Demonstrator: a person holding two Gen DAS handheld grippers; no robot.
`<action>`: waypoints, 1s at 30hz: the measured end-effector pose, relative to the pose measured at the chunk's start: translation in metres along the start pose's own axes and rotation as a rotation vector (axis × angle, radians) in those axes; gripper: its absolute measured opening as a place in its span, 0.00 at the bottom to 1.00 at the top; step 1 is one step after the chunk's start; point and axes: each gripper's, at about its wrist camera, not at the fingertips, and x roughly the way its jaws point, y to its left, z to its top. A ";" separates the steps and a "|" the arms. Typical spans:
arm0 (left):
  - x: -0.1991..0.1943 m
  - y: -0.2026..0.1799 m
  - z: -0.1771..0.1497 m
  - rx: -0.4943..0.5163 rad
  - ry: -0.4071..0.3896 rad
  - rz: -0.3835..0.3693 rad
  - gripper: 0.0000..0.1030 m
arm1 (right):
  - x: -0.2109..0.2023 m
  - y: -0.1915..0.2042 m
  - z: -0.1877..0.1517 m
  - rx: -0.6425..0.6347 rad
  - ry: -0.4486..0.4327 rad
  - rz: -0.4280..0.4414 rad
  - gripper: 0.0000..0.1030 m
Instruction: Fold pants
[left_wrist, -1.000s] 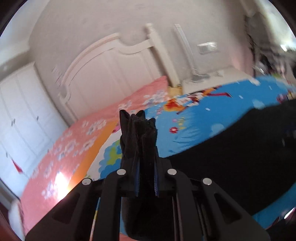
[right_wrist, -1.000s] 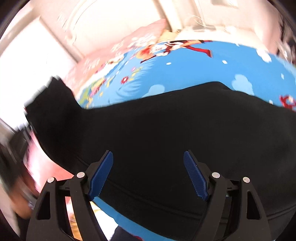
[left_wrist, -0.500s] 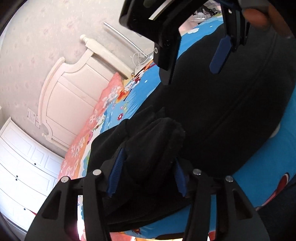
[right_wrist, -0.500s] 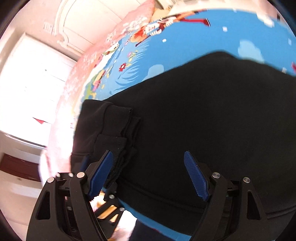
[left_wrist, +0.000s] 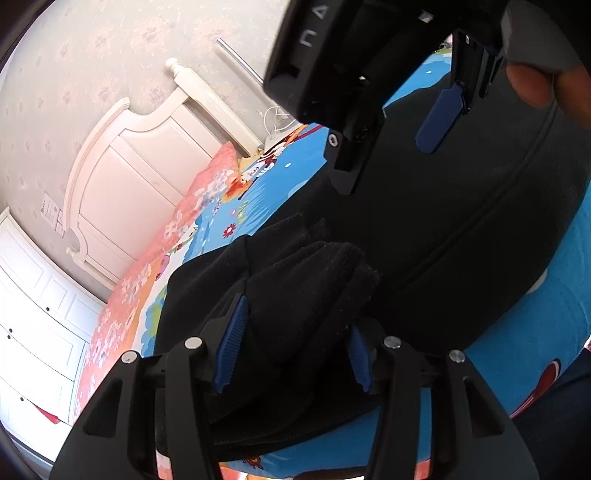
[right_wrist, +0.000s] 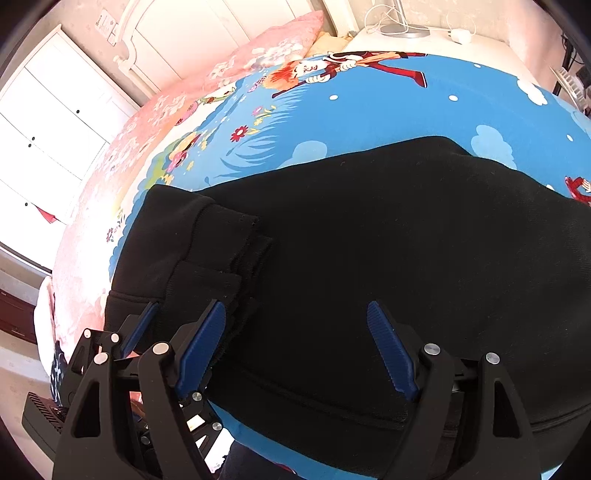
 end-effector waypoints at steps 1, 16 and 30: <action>0.001 0.000 0.000 0.003 0.000 0.003 0.49 | 0.000 0.000 0.000 0.001 -0.001 -0.002 0.75; 0.002 0.003 0.001 -0.028 0.015 -0.018 0.36 | 0.002 -0.013 0.001 0.083 0.035 0.068 0.76; -0.022 0.046 0.009 -0.231 -0.045 -0.088 0.11 | 0.065 -0.004 0.033 0.395 0.289 0.574 0.80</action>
